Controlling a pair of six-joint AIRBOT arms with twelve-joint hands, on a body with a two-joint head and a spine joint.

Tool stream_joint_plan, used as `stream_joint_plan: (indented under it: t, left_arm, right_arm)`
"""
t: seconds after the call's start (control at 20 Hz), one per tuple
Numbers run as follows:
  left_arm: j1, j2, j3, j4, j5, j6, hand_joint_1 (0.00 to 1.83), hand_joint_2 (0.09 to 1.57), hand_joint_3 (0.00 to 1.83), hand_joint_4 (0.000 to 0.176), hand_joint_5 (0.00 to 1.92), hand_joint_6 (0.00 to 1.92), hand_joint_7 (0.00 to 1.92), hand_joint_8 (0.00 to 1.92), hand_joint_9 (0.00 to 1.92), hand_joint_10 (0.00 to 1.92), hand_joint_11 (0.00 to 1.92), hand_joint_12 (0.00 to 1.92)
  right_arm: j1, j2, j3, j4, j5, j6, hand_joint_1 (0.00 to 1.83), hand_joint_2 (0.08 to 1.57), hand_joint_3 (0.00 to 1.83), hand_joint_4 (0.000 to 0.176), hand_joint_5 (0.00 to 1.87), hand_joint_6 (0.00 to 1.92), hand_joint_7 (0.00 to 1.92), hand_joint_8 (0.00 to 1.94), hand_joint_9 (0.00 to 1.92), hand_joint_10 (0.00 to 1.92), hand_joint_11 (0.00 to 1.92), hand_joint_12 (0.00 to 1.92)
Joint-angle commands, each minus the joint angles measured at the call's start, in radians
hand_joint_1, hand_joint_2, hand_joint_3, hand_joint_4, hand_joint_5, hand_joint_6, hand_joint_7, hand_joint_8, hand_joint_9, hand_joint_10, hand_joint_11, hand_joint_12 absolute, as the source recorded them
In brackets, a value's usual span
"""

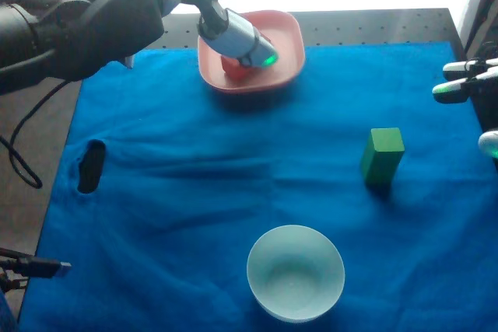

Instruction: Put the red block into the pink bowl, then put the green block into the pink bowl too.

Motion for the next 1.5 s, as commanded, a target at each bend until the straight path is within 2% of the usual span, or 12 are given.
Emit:
stream_joint_plan:
  t: [0.0, 0.15, 0.3, 0.45, 0.65, 0.7, 0.75, 0.8, 1.15, 1.2, 1.3, 1.45]
  left_arm:
    - [-0.016, 0.005, -0.001, 0.007, -0.114, 0.000, 0.73, 0.92, 0.00, 0.175, 0.18, 0.00, 0.13, 0.00, 0.18, 0.00, 0.00, 0.71]
    - [0.000, 0.057, -0.061, 0.023, -0.149, 0.001, 0.74, 0.92, 0.00, 0.176, 0.10, 0.00, 0.05, 0.00, 0.08, 0.00, 0.00, 0.55]
    - [0.033, 0.140, -0.149, 0.058, -0.203, 0.001, 0.68, 0.91, 0.00, 0.176, 0.06, 0.00, 0.05, 0.01, 0.07, 0.00, 0.00, 0.49]
    - [0.098, 0.249, -0.271, 0.090, -0.291, -0.005, 0.70, 0.92, 0.00, 0.176, 0.07, 0.00, 0.06, 0.00, 0.02, 0.01, 0.00, 0.01]
    - [0.215, 0.392, -0.424, 0.122, -0.440, -0.066, 0.76, 0.91, 0.00, 0.171, 0.05, 0.00, 0.01, 0.00, 0.00, 0.00, 0.06, 0.03]
    - [0.249, 0.417, -0.442, 0.139, -0.488, -0.134, 0.77, 0.92, 0.00, 0.139, 0.05, 0.00, 0.00, 0.00, 0.00, 0.00, 0.05, 0.03]
    - [0.304, 0.444, -0.458, 0.156, -0.554, -0.238, 0.83, 0.92, 0.00, 0.144, 0.06, 0.00, 0.00, 0.00, 0.00, 0.00, 0.01, 0.01]
    - [0.344, 0.466, -0.473, 0.163, -0.607, -0.299, 0.84, 0.91, 0.00, 0.138, 0.09, 0.01, 0.00, 0.00, 0.00, 0.00, 0.00, 0.00]
    - [0.568, 0.610, -0.632, 0.091, -0.839, -0.312, 0.89, 0.93, 0.01, 0.127, 0.07, 0.00, 0.00, 0.00, 0.00, 0.00, 0.00, 0.00]
    - [0.603, 0.620, -0.646, 0.068, -0.874, -0.312, 0.81, 0.92, 0.00, 0.145, 0.06, 0.00, 0.00, 0.00, 0.00, 0.00, 0.07, 0.03]
    - [0.618, 0.621, -0.650, 0.049, -0.894, -0.312, 0.77, 0.92, 0.00, 0.091, 0.03, 0.00, 0.00, 0.00, 0.00, 0.00, 0.08, 0.04]
    - [0.623, 0.621, -0.652, 0.042, -0.896, -0.312, 0.78, 0.92, 0.00, 0.092, 0.03, 0.00, 0.00, 0.00, 0.00, 0.00, 0.07, 0.05]
  right_arm:
    - [0.002, 0.000, 0.007, 0.038, 0.113, 0.011, 0.63, 1.21, 0.00, 0.122, 0.67, 0.00, 0.46, 0.00, 0.47, 0.00, 0.47, 0.06]
    - [0.002, 0.000, 0.006, 0.038, 0.113, 0.018, 0.67, 1.22, 0.00, 0.093, 0.67, 0.00, 0.46, 0.00, 0.51, 0.01, 0.55, 0.09]
    - [0.002, 0.000, 0.007, 0.038, 0.113, 0.024, 0.71, 1.20, 0.00, 0.104, 0.66, 0.00, 0.45, 0.00, 0.51, 0.01, 0.55, 0.09]
    - [0.003, 0.002, 0.011, 0.024, 0.113, 0.039, 0.70, 1.20, 0.00, 0.096, 0.65, 0.00, 0.46, 0.00, 0.52, 0.01, 0.57, 0.10]
    - [0.028, 0.001, 0.024, -0.008, 0.113, 0.058, 0.66, 1.15, 0.00, 0.127, 0.61, 0.00, 0.43, 0.00, 0.44, 0.00, 0.45, 0.06]
    - [0.036, 0.001, 0.024, -0.012, 0.113, 0.058, 0.67, 1.15, 0.00, 0.128, 0.59, 0.00, 0.42, 0.00, 0.42, 0.00, 0.43, 0.05]
    - [0.045, -0.001, 0.027, -0.024, 0.112, 0.058, 0.69, 1.13, 0.00, 0.138, 0.57, 0.00, 0.42, 0.00, 0.45, 0.01, 0.50, 0.08]
    - [0.058, -0.001, 0.028, -0.039, 0.101, 0.058, 0.74, 1.12, 0.00, 0.113, 0.53, 0.00, 0.41, 0.00, 0.42, 0.00, 0.46, 0.06]
    - [0.236, -0.019, 0.055, -0.256, -0.059, 0.058, 0.90, 0.96, 0.00, 0.124, 0.42, 0.00, 0.28, 0.00, 0.32, 0.01, 0.40, 0.04]
    - [0.281, -0.029, 0.066, -0.312, -0.099, 0.060, 0.93, 0.95, 0.00, 0.112, 0.40, 0.00, 0.24, 0.00, 0.29, 0.00, 0.28, 0.35]
    - [0.319, -0.037, 0.079, -0.366, -0.130, 0.077, 1.03, 0.93, 0.00, 0.087, 0.41, 0.00, 0.25, 0.00, 0.33, 0.00, 0.04, 1.04]
    - [0.397, -0.071, 0.119, -0.503, -0.193, 0.148, 1.09, 0.94, 0.00, 0.067, 0.44, 0.01, 0.26, 0.00, 0.34, 0.00, 0.00, 1.17]
